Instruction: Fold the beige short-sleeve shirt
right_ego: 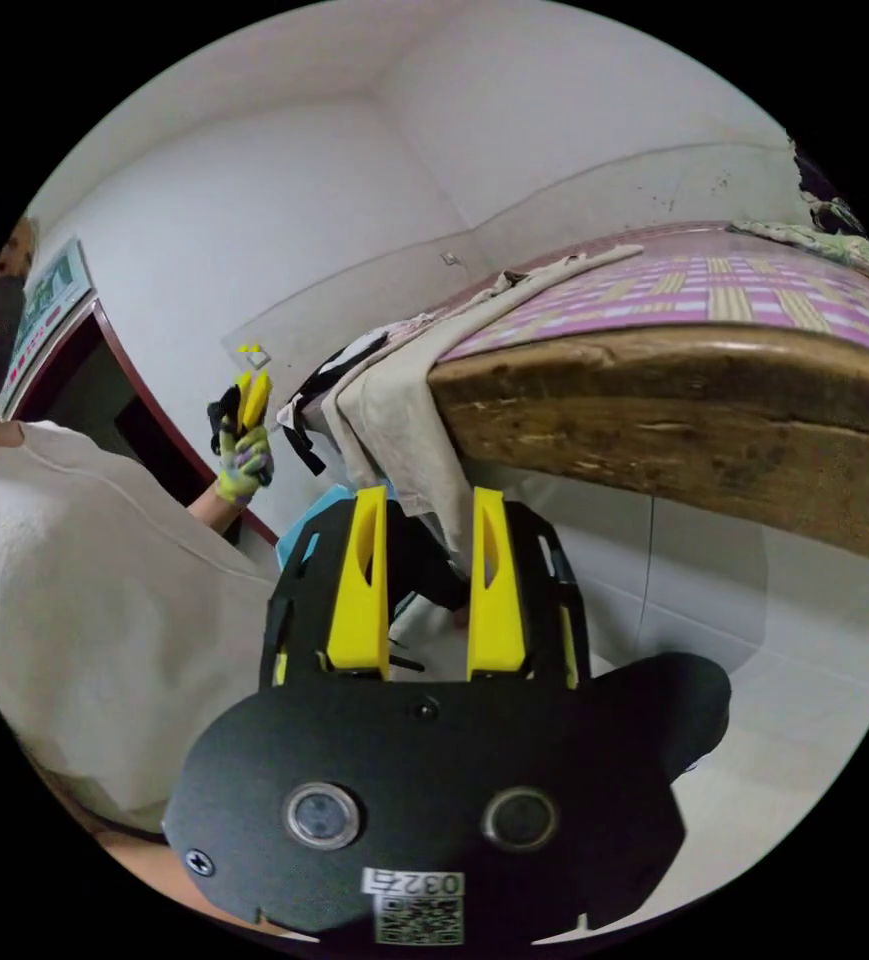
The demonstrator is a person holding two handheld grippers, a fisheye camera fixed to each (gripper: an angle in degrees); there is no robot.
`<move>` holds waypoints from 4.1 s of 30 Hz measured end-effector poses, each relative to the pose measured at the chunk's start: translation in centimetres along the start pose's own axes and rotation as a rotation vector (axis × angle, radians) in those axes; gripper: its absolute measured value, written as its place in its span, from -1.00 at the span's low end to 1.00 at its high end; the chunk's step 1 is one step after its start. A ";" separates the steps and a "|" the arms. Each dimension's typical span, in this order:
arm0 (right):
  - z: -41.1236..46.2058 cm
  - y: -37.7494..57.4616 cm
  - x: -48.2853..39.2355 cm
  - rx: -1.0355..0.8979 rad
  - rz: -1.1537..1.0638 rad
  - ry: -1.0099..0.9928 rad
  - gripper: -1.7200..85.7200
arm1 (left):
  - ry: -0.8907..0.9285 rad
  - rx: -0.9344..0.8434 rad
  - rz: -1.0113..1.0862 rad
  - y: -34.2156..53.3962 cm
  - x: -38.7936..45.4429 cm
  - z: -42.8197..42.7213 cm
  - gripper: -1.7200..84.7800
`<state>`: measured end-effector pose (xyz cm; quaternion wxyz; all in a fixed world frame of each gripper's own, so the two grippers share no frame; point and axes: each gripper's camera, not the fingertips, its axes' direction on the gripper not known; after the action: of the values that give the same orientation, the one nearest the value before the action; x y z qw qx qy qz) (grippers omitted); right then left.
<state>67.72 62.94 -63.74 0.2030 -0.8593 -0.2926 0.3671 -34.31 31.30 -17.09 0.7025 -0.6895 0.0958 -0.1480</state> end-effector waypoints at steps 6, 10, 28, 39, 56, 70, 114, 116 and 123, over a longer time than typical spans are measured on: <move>1.3 -0.2 4.0 -0.075 0.001 -0.061 -0.67 | -0.151 -0.270 -0.262 9.8 -6.8 2.5 -0.76; 2.1 -0.1 5.5 -0.109 -0.018 -0.069 -0.65 | -0.141 -0.320 -0.254 10.8 -10.9 5.7 -0.72; 2.0 2.7 4.4 -0.143 -0.130 -0.104 -0.92 | 0.062 -0.467 -0.130 12.8 -13.3 8.8 -1.00; -5.1 2.2 -4.2 -0.150 -0.291 -0.247 -0.97 | 0.244 -0.442 -0.056 7.9 -5.7 3.5 -1.00; -0.4 -24.5 11.3 -0.106 0.193 -0.286 -0.96 | 0.164 -0.509 -0.471 -17.2 -25.7 16.2 -0.99; 1.2 -20.0 10.0 0.039 0.301 -0.124 -0.77 | 0.033 -0.387 -0.497 -12.7 -25.4 11.8 -0.76; 4.0 -1.8 -18.2 -0.002 -0.396 0.198 -0.98 | -0.130 -0.475 0.298 1.1 11.2 3.1 -0.97; 1.7 -3.4 -18.7 0.042 -0.397 0.141 -0.98 | -0.112 -0.439 0.319 -1.5 12.8 2.2 -0.98; -0.3 -15.0 -15.5 0.079 -0.388 0.096 -0.98 | -0.110 -0.434 0.249 -14.1 9.0 5.3 -0.98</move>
<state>54.01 64.01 -47.15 0.3174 -0.7947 -0.4280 0.2909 -25.11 33.14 -2.25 0.5550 -0.8141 0.1710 0.0016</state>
